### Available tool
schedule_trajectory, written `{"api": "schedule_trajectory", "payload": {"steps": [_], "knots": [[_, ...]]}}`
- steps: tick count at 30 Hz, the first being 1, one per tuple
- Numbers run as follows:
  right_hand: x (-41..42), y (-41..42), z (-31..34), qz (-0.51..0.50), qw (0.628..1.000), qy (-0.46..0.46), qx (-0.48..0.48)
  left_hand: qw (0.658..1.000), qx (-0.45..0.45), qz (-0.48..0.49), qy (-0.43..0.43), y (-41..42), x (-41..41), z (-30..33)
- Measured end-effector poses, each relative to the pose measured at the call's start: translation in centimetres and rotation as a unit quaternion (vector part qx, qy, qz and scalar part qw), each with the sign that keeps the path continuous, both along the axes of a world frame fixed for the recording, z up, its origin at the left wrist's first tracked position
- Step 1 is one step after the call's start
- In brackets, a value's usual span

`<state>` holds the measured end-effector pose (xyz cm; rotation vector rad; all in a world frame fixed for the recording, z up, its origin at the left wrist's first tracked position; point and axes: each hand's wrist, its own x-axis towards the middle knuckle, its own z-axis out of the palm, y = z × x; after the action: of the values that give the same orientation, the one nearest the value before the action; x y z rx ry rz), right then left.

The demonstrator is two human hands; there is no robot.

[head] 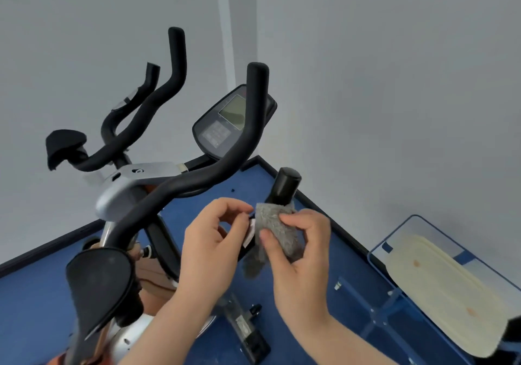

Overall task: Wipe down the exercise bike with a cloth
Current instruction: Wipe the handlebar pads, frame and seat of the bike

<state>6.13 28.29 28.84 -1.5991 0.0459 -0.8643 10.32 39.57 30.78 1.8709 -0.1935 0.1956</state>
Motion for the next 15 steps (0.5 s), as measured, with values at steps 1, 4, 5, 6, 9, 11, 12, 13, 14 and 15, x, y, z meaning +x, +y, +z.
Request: {"api": "schedule_trajectory", "payload": {"steps": [1,4,5,6,9,11,12,13,14,15], "knots": [[0.9,-1.0,0.7,-0.026,1.0,-0.014,-0.001,1.0,0.006,0.004,-0.001,0.0,0.1,0.0],[2.5,-1.6,2.2,-0.068,0.996,-0.049,0.008,1.0,0.016,0.018,-0.002,-0.1,0.0,-0.1],[2.2,-0.9,1.8,-0.061,0.997,-0.051,-0.005,1.0,0.021,0.019,-0.005,-0.1,0.0,-0.2],[1.6,-0.2,1.0,-0.045,0.998,-0.045,-0.027,1.0,0.022,0.016,-0.008,-0.1,0.0,-0.2],[1.1,-0.6,-0.3,0.017,0.995,-0.047,-0.091,1.0,0.015,0.002,-0.019,-0.1,0.0,-0.1],[2.5,-2.2,0.5,0.008,0.993,-0.07,-0.098,1.0,0.018,0.009,-0.023,-0.1,0.1,-0.2],[3.2,-2.6,1.0,-0.005,0.993,-0.081,-0.089,0.999,0.021,0.012,-0.022,-0.1,0.1,-0.4],[3.5,-2.6,1.2,-0.011,0.994,-0.087,-0.071,0.999,0.026,0.014,-0.021,-0.1,0.1,-0.5],[3.3,-2.1,0.9,-0.011,0.995,-0.085,-0.049,0.999,0.033,0.017,-0.024,-0.2,0.1,-0.5],[2.8,-1.4,0.3,-0.005,0.997,-0.071,-0.029,0.999,0.04,0.019,-0.028,-0.2,0.0,-0.5]]}}
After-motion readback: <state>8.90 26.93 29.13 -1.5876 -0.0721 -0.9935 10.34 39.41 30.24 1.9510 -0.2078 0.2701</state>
